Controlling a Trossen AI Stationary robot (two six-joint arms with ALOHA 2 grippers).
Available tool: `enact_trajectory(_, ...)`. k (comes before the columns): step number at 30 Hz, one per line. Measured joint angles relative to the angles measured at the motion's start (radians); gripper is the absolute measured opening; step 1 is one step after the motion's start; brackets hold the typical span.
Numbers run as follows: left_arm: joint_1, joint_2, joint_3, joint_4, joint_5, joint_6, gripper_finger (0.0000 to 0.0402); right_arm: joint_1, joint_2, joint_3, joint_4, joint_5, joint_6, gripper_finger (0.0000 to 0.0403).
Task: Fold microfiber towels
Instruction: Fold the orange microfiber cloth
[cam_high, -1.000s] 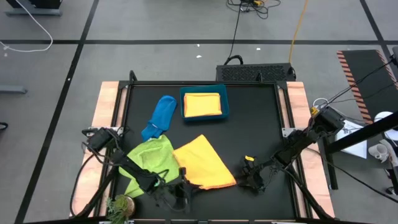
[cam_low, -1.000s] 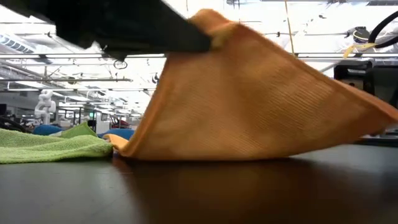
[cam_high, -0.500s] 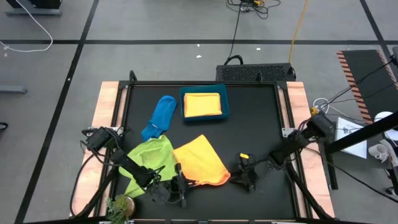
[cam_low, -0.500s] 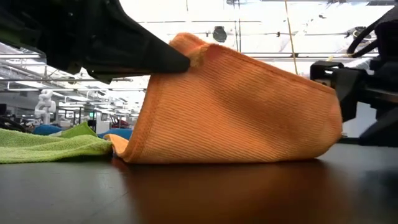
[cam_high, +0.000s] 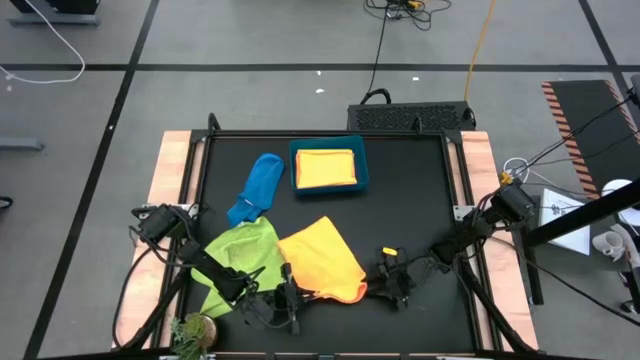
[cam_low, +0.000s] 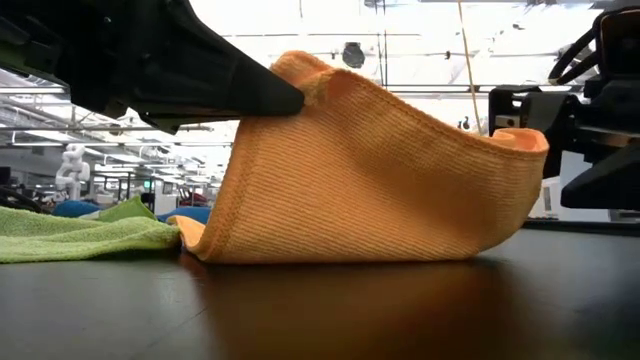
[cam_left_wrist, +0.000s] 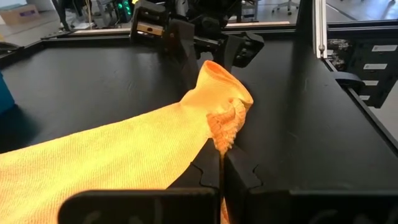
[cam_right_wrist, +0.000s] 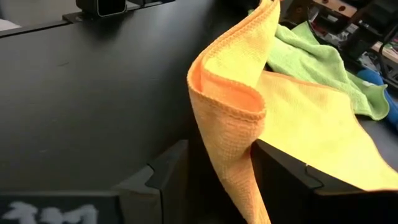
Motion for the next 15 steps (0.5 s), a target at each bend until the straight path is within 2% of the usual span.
enact_trajectory(5, -0.001, 0.000, 0.000, 0.000, 0.000, 0.000, 0.0000, -0.009, 0.000, 0.000, 0.008, 0.007, -0.001, 0.0169)
enact_trajectory(9, -0.001, 0.000, 0.000, 0.000, 0.001, 0.000, 0.0000, -0.026, 0.000, 0.000, 0.009, 0.060, 0.002, 0.0169)
enact_trajectory(15, -0.001, 0.000, 0.000, 0.000, 0.001, 0.000, 0.0000, -0.035, 0.000, 0.000, 0.011, 0.029, 0.010, 0.0169)
